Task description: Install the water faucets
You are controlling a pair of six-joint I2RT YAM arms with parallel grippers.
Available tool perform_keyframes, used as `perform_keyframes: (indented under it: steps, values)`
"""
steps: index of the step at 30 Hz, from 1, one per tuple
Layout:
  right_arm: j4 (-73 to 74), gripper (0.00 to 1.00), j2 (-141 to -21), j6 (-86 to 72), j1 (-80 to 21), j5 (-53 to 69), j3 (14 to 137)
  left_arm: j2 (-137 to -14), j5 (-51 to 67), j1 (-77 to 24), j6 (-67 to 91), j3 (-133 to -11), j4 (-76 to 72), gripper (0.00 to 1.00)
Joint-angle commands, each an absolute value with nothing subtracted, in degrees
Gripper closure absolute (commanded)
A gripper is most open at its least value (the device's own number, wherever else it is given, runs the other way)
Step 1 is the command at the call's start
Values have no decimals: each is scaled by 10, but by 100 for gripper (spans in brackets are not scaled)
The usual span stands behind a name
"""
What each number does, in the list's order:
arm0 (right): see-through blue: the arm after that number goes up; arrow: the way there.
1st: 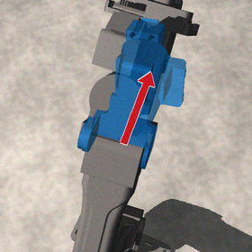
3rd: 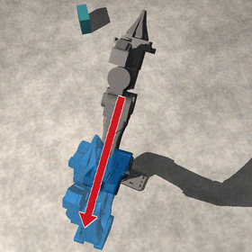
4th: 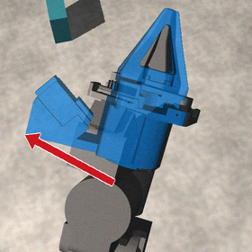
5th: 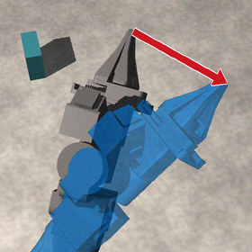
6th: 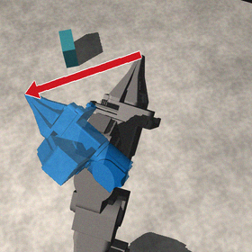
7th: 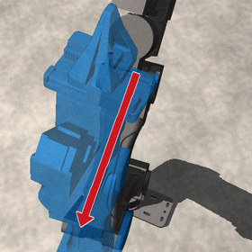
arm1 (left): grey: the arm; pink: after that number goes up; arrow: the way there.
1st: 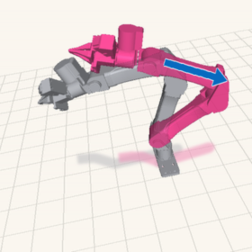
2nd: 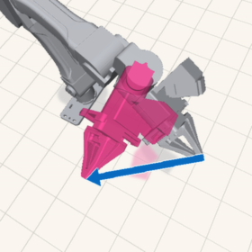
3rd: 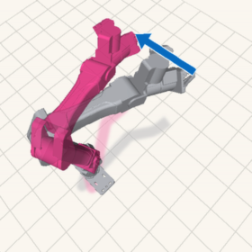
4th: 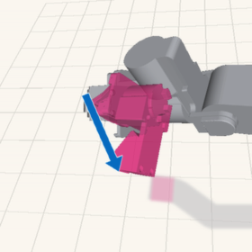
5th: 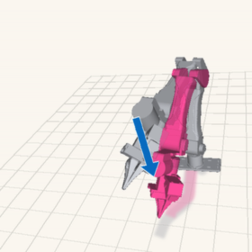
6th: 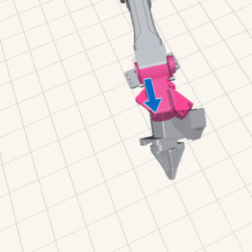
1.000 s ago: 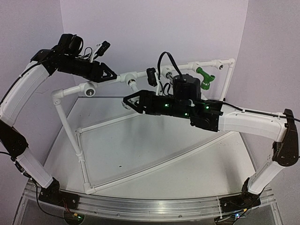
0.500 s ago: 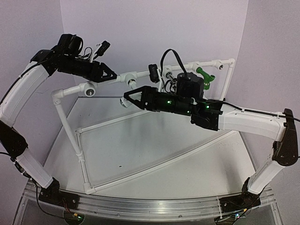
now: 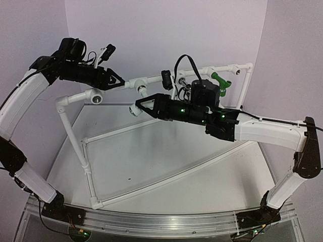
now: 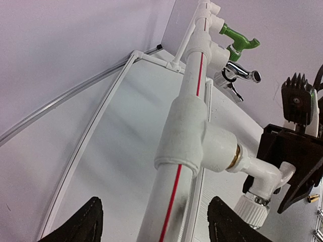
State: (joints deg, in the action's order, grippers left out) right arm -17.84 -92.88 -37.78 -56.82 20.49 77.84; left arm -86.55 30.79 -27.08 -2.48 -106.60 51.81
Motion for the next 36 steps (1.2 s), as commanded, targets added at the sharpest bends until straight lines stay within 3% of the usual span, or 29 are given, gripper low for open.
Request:
perform_keyframes:
  steps: [1, 18, 20, 25, 27, 31, 36]
  values:
    - [-212, 56, -935, -389, -561, 214, 783, -826, 261, -279, -15, -1035, 585, 27]
    - [-216, 56, -945, -394, -552, 228, 792, -728, 244, -311, -57, -1023, 565, 24]
    - [-216, 50, -943, -393, -550, 229, 792, -723, 234, -320, -61, -1022, 575, 24]
    - [-213, 18, -920, -352, -549, 222, 781, -722, 218, -321, -61, -1013, 579, 24]
    - [-206, 12, -909, -337, -549, 215, 771, -728, 220, -321, -59, -1012, 579, 24]
    - [-193, 3, -891, -311, -549, 207, 754, -737, 215, -321, -57, -1008, 569, 24]
    - [-179, 2, -854, -243, -549, 177, 727, -745, 203, -321, -54, -1012, 562, 23]
